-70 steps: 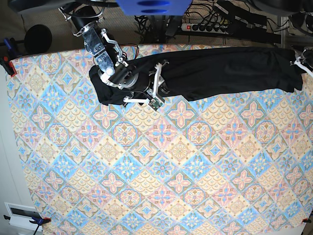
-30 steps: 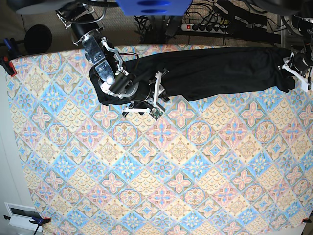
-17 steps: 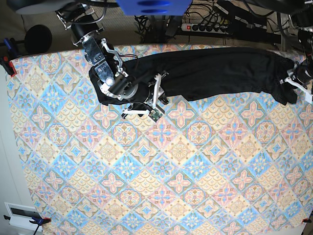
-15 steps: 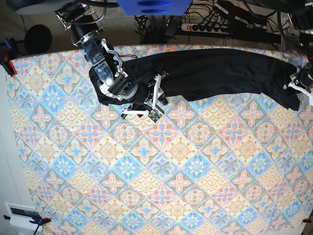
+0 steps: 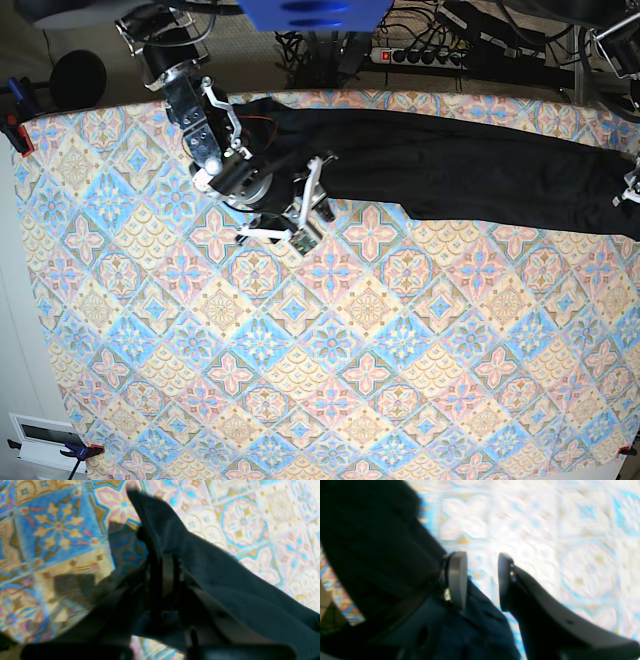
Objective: Layout the t-shirt on the table in an organized manner, then fold the t-shirt properly
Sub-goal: 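Pull the strip ends with both grippers, stretching the black strip taut, then regrasp the strip with both grippers nearer its middle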
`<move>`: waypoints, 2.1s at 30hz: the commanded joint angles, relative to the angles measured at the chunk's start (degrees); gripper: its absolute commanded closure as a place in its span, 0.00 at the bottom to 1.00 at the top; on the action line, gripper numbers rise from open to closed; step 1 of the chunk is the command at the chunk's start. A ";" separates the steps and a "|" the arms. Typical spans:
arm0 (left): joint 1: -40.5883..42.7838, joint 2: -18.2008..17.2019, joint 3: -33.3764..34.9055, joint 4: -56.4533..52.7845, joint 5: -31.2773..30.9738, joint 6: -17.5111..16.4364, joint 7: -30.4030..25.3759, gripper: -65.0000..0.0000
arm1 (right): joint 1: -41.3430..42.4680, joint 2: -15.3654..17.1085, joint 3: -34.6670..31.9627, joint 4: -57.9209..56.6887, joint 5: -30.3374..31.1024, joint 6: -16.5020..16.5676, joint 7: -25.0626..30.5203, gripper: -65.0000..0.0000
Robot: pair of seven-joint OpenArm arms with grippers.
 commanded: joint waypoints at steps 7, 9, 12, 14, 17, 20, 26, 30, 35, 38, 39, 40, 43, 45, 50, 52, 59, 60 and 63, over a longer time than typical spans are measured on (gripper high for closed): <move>9.80 0.76 -0.39 12.51 -7.11 -0.33 -0.58 1.00 | -1.97 0.06 5.51 2.99 0.35 -0.06 0.95 0.69; 12.43 1.91 -0.39 17.61 -8.51 -0.33 -0.58 1.00 | -2.85 0.06 7.00 3.08 0.35 -0.06 0.95 0.69; 14.89 5.34 -0.39 24.73 -8.95 -0.33 -0.49 1.00 | -2.93 0.06 8.41 3.35 0.35 -0.06 0.95 0.69; 15.25 7.62 -0.39 29.22 -8.78 -0.33 1.53 1.00 | -2.93 0.06 9.20 3.43 0.35 0.02 0.95 0.69; 14.81 11.66 -0.30 34.67 -8.86 -0.33 6.81 1.00 | -3.99 0.15 10.87 3.70 0.35 0.11 0.86 0.69; 12.78 15.80 -0.21 37.31 -8.78 -0.33 9.80 1.00 | -5.48 0.15 12.10 3.87 0.35 0.11 0.86 0.69; 8.92 20.19 4.45 38.27 -8.78 -0.24 15.69 1.00 | -5.83 3.05 12.10 4.22 0.35 0.11 0.86 0.69; 8.04 21.42 9.19 37.83 -8.51 0.02 15.60 1.00 | -5.83 4.02 12.10 4.22 0.35 0.11 0.86 0.69; 7.51 22.30 14.73 37.83 -8.34 0.11 15.60 1.00 | -5.83 4.02 12.10 4.75 0.35 0.11 0.86 0.69; 7.51 22.48 15.35 37.04 -8.34 0.11 15.60 1.00 | -5.83 4.02 12.10 5.63 0.35 0.11 0.86 0.69; 7.33 22.48 15.35 36.43 -8.34 0.11 15.60 1.00 | -5.83 4.02 12.10 5.63 0.35 0.11 0.86 0.69; 6.98 22.48 15.44 35.99 -8.34 0.11 15.60 1.00 | -5.83 4.02 12.10 5.63 0.35 0.11 0.86 0.69; 6.98 22.13 15.61 35.99 -8.42 0.11 15.86 0.99 | -5.83 4.02 12.10 5.63 0.35 0.11 0.86 0.69; 7.16 21.07 15.61 36.25 -8.95 0.11 15.95 0.93 | -5.83 4.02 12.10 5.63 0.35 0.11 0.86 0.69; 9.53 15.80 15.61 38.45 -18.97 -0.33 15.95 0.69 | -5.83 4.02 12.36 5.63 0.35 0.11 0.77 0.69; 9.71 13.69 15.61 38.01 -25.48 -0.33 15.95 0.62 | -6.19 4.02 14.03 5.63 0.35 0.11 0.51 0.69; 9.18 10.61 10.07 35.20 -32.42 -0.33 15.78 0.56 | -10.14 4.02 21.68 5.63 0.44 0.11 0.51 0.69; 9.18 10.70 8.84 34.49 -31.46 -0.33 15.78 0.56 | -10.67 4.02 22.74 5.63 0.44 0.11 0.51 0.69; 9.00 10.70 7.35 30.80 -26.97 -0.33 15.60 0.56 | -12.43 4.02 26.17 5.63 1.41 0.11 0.51 0.69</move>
